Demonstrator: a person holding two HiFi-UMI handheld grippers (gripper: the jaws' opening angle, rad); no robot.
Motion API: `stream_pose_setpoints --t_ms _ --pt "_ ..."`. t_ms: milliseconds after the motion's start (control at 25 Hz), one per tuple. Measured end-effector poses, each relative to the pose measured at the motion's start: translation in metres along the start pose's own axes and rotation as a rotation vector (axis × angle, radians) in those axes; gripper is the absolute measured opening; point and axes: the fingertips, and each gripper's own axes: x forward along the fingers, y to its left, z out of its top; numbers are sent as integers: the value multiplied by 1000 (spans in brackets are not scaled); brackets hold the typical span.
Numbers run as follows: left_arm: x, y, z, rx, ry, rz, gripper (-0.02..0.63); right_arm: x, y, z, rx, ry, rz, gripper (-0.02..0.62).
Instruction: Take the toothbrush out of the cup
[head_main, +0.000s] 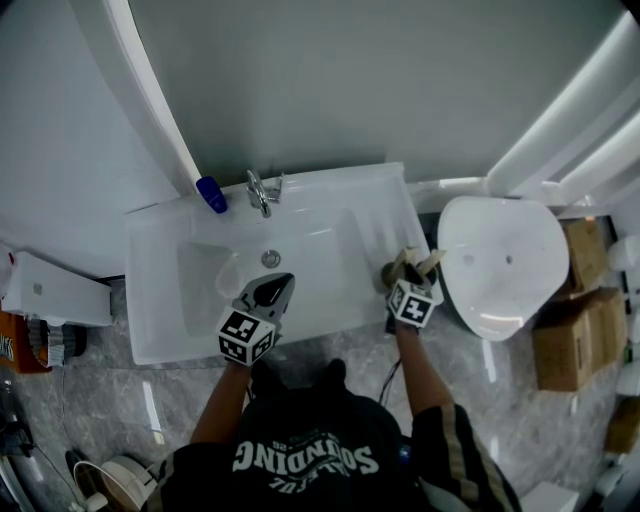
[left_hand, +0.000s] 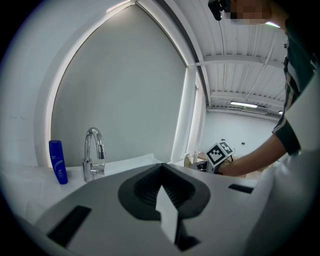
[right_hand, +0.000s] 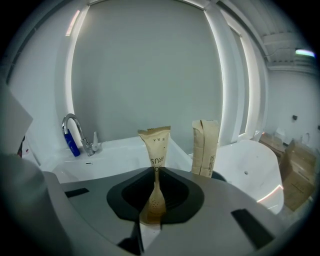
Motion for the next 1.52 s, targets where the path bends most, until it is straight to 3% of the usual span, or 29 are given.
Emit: stream_pose_setpoints --t_ms 520,880,1160,1520 --pt "-9 5 2 -1 -24 -26 -2 -52 20 55 -6 -132 41 23" --pt "-29 25 8 -11 -56 2 -2 -77 80 88 -6 -199 151 21" --pt "-80 67 -3 -32 -65 107 -2 -69 172 65 -62 -157 288 21" --pt "-186 136 -36 -104 -85 335 -2 -70 344 25 -202 -74 546 21"
